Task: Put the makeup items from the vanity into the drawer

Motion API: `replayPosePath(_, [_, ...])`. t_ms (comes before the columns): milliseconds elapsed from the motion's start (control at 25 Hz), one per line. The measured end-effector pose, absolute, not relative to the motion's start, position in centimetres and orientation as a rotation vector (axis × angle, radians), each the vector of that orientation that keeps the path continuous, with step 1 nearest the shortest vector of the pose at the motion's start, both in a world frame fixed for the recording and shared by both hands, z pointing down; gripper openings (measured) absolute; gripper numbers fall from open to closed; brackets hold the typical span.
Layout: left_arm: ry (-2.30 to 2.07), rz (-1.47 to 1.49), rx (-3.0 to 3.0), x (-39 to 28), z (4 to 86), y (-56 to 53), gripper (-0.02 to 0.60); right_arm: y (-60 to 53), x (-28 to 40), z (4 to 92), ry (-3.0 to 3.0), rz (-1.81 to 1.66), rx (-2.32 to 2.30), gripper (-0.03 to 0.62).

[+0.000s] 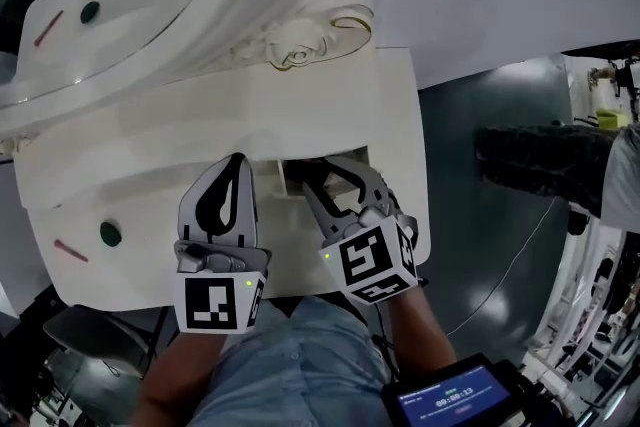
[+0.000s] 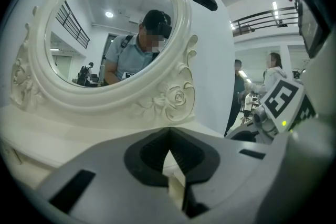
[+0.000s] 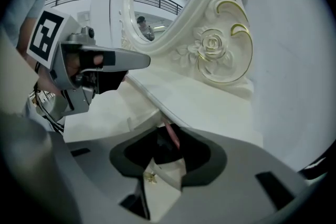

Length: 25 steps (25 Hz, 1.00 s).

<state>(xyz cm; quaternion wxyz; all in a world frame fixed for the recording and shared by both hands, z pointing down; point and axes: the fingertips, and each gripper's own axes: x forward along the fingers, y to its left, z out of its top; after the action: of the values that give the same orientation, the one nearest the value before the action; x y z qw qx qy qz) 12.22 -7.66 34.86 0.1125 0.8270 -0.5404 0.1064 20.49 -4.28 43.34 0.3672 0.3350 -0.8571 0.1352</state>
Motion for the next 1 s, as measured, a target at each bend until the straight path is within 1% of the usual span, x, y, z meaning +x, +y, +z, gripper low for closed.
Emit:
replayPosePath(320, [-1.607, 0.306, 2.418, 11.8, 34.8, -7.7, 0.000, -4.4, 20.2, 42.9, -2.224, 0.340, 0.879, 0.132])
replayPosePath(560, [-1.668, 0.278, 2.402, 10.4, 33.7, -7.0, 0.000, -4.5, 18.5, 41.9, -2.264, 0.306, 0.861, 0.130])
replayPosePath(680, [-1.743, 0.207, 2.289, 8.6, 32.8, -6.3, 0.000, -4.3, 16.4, 40.9, -2.308, 0.278, 0.814, 0.130])
replayPosePath(1000, [-1.964, 0.113, 2.142, 1.3, 30.5, -3.2, 0.000, -2.7, 7.9, 38.8, -2.413, 0.177, 0.629, 0.124])
